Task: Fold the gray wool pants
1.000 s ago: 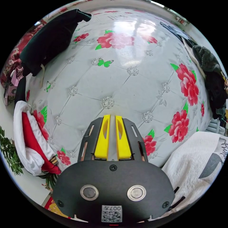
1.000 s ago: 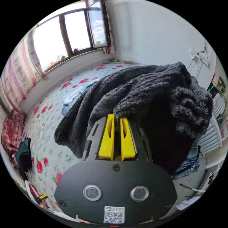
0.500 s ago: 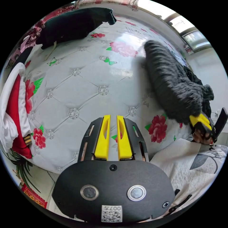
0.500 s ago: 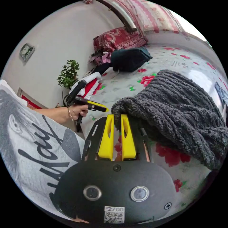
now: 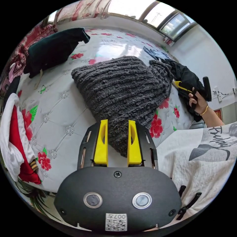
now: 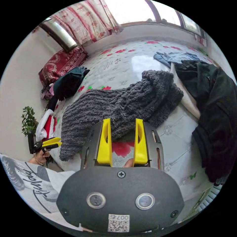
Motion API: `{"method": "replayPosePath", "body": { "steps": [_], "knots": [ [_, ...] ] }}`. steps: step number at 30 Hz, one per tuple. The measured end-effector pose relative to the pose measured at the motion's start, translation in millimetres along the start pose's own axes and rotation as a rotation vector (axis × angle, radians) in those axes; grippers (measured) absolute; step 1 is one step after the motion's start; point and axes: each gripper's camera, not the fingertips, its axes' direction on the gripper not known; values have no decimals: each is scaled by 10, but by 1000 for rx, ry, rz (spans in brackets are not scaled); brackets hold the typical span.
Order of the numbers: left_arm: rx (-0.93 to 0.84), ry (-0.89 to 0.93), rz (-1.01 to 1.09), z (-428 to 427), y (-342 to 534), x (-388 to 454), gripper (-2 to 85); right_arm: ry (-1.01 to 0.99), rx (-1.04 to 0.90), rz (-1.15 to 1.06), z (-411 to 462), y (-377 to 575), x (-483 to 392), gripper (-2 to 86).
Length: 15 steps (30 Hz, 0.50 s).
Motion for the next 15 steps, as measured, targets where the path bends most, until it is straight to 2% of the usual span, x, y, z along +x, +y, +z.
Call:
{"method": "replayPosePath", "body": {
  "steps": [2, 4, 7, 10, 12, 15],
  "knots": [
    [-103, -96, 43, 274, -93, 101, 94, 18, 3, 75, 44, -107, 228, 102],
    [-125, -139, 95, 366, -122, 140, 68, 31, 4, 135, 109, -219, 422, 103],
    [-125, -117, 101, 196, -169, 45, 32, 61, -18, 184, 273, -422, 650, 96],
    [-40, -36, 72, -235, -55, -166, 12, 50, -115, 189, 529, -620, 808, 70],
    [54, 37, 28, -594, 60, -342, 5, -47, -179, 132, 626, -710, 827, 37],
    [194, 94, -64, -1147, 240, -629, -2, -77, -39, 46, 288, -674, 664, 12]
  ]
}}
